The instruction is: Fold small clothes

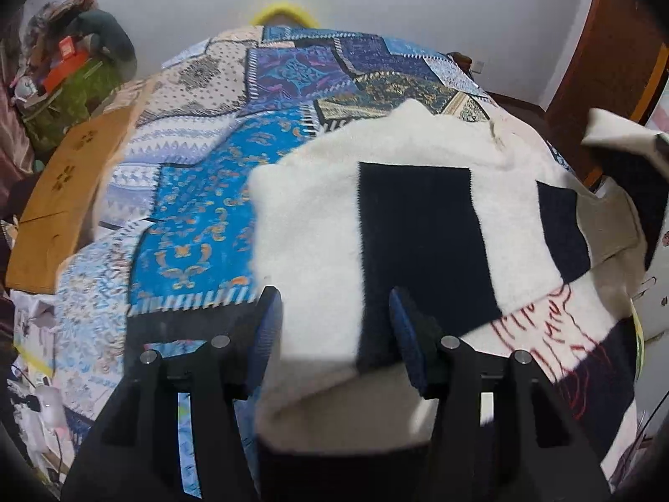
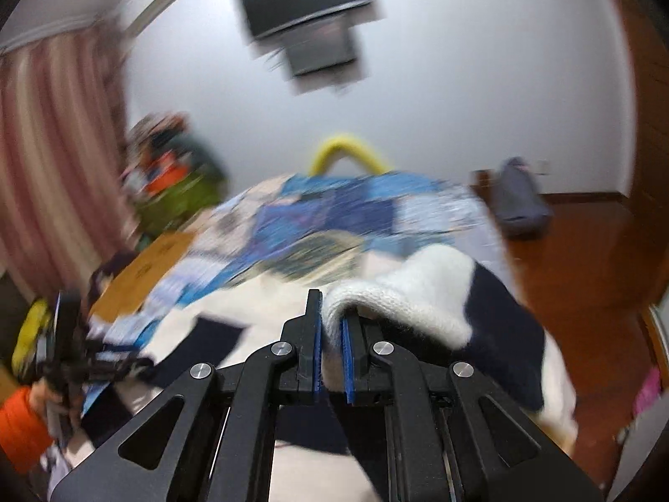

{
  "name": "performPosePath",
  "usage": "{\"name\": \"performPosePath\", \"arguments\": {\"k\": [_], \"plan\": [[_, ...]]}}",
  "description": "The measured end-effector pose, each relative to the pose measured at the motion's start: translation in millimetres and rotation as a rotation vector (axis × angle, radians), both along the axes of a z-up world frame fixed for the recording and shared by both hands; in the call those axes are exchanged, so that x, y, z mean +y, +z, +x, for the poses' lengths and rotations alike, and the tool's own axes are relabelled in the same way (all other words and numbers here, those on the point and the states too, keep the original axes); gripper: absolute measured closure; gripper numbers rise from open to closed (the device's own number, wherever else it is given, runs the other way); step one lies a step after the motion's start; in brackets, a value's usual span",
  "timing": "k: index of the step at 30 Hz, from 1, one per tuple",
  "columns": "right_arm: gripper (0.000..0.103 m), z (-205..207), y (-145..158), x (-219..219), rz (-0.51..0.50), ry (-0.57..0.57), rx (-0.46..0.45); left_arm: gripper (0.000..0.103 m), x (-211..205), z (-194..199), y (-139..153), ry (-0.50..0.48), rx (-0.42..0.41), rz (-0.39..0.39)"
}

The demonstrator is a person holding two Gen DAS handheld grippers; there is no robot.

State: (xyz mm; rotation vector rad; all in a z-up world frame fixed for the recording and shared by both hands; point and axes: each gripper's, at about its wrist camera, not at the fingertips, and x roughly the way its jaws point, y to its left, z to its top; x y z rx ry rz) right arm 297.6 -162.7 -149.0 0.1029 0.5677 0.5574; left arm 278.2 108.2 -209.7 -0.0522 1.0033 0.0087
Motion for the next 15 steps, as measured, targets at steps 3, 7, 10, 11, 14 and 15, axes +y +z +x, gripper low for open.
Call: {"name": "performPosePath", "arguments": {"k": [3, 7, 10, 11, 14, 15], "plan": [[0.096, 0, -34, 48, -0.058, 0.097, 0.08, 0.049, 7, -12, 8, 0.001, -0.009, 0.011], [0.09, -6, -88, 85, -0.139, 0.183, 0.228, 0.044, 8, -23, 14, -0.009, -0.014, 0.031], [0.082, -15, -109, 88, -0.187, 0.216, 0.298, 0.042, 2, -25, 17, -0.029, -0.014, 0.039], [0.08, -17, -111, 89, -0.192, 0.222, 0.313, 0.042, -3, -25, 18, -0.037, -0.013, 0.041], [0.064, -27, -108, 68, -0.168, 0.22, 0.33, 0.04, -21, -19, 24, -0.066, -0.017, 0.03], [0.058, -32, -103, 58, -0.16, 0.21, 0.331, 0.039, -26, -18, 27, -0.073, -0.02, 0.026]]}}
